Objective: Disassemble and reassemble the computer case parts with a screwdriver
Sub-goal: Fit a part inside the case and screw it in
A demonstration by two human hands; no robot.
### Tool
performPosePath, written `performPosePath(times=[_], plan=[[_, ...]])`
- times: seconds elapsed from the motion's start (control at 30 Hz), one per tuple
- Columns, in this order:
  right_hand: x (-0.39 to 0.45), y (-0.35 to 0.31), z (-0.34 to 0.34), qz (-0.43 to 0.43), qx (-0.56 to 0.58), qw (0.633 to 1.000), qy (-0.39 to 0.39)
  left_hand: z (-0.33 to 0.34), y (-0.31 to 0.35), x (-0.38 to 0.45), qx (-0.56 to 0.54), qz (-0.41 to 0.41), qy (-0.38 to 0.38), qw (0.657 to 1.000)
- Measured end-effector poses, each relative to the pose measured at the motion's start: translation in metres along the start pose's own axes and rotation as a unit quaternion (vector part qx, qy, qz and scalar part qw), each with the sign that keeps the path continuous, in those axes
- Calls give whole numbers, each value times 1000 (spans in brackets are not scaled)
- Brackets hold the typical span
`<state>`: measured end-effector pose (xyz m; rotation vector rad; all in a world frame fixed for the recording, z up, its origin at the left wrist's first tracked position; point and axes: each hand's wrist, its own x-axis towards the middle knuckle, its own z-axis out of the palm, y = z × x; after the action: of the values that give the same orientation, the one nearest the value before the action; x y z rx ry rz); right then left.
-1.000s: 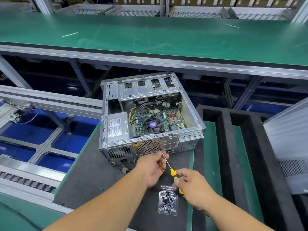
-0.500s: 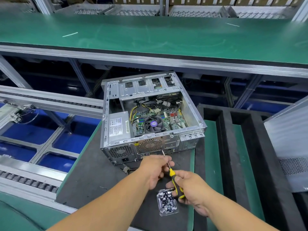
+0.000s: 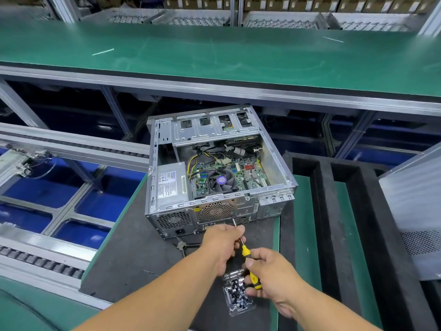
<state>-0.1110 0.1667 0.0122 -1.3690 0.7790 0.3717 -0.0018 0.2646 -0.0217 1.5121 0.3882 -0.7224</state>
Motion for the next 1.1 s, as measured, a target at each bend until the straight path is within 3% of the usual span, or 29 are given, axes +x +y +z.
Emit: performPosePath(times=[0.23,0.6,0.67,0.8,1.0,1.1], plan=[[2,2,3,19,44,999,4,-3,5,-1,-13,8,-30,999],[-3,19,-8,-44,-122,987,98,1,5,2,12,24,3,1000],[-1,19,-8,-36,-99,990,96,1,5,3,19,23,12,999],[-2,22,-1,27,28,999,21,-3,4,4,34,25,27,999],[-9,17,-3,-21,-49,995,86,-1,4,3,20,29,38,999],[-9,19,-4,-19,-48,996,75,-2,3,2,19,34,42,998]])
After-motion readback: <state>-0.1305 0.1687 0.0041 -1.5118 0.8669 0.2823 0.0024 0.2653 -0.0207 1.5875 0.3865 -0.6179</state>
